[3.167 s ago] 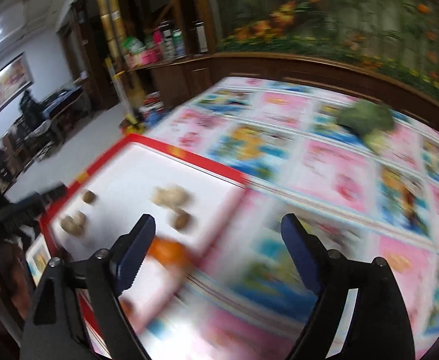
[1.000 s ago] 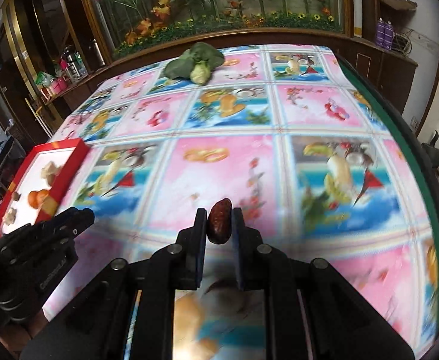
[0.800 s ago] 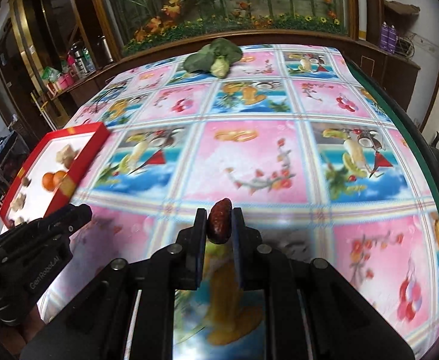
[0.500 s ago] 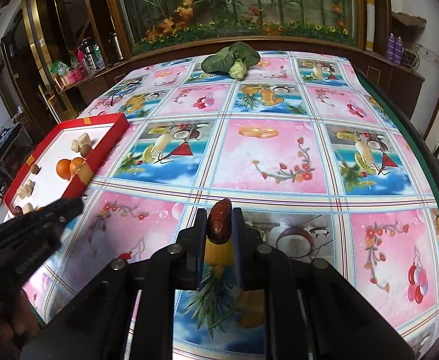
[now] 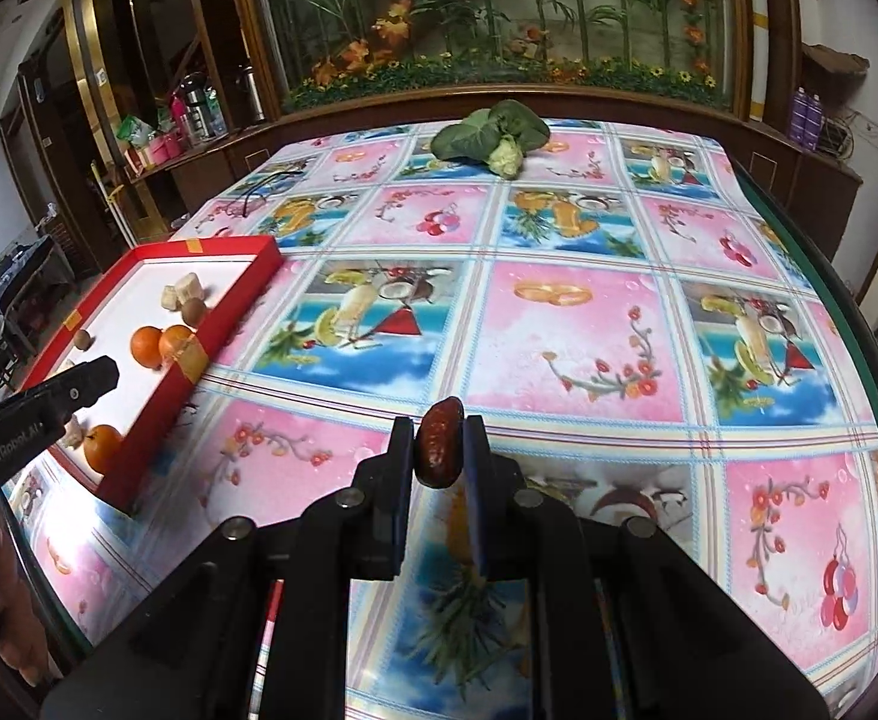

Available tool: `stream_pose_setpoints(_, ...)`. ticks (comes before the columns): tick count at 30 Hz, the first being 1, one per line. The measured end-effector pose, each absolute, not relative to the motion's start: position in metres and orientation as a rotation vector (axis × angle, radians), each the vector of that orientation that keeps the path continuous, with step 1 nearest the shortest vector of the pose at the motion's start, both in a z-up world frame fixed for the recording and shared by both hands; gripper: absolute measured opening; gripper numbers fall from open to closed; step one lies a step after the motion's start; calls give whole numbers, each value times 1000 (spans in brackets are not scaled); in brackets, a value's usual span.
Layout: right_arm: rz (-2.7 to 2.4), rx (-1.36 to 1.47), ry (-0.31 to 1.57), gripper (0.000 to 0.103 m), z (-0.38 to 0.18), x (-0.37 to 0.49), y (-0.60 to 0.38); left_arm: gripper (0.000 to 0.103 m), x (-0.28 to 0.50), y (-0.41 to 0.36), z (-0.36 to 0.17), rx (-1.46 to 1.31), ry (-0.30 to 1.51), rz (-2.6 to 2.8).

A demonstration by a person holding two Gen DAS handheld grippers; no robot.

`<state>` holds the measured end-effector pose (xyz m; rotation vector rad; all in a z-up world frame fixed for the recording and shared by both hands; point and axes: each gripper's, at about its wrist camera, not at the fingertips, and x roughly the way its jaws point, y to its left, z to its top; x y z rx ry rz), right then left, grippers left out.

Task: Organize fruits
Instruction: 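Carry the dark red dates over the red box with both tools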

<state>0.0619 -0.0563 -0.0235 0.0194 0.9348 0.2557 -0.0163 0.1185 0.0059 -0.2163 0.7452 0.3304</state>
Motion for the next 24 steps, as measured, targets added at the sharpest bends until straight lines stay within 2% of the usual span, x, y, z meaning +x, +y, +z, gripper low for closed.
stream_pose_setpoints(24,462,-21,883,18,-4,62,13,20,-35,181,9,-258,729,492)
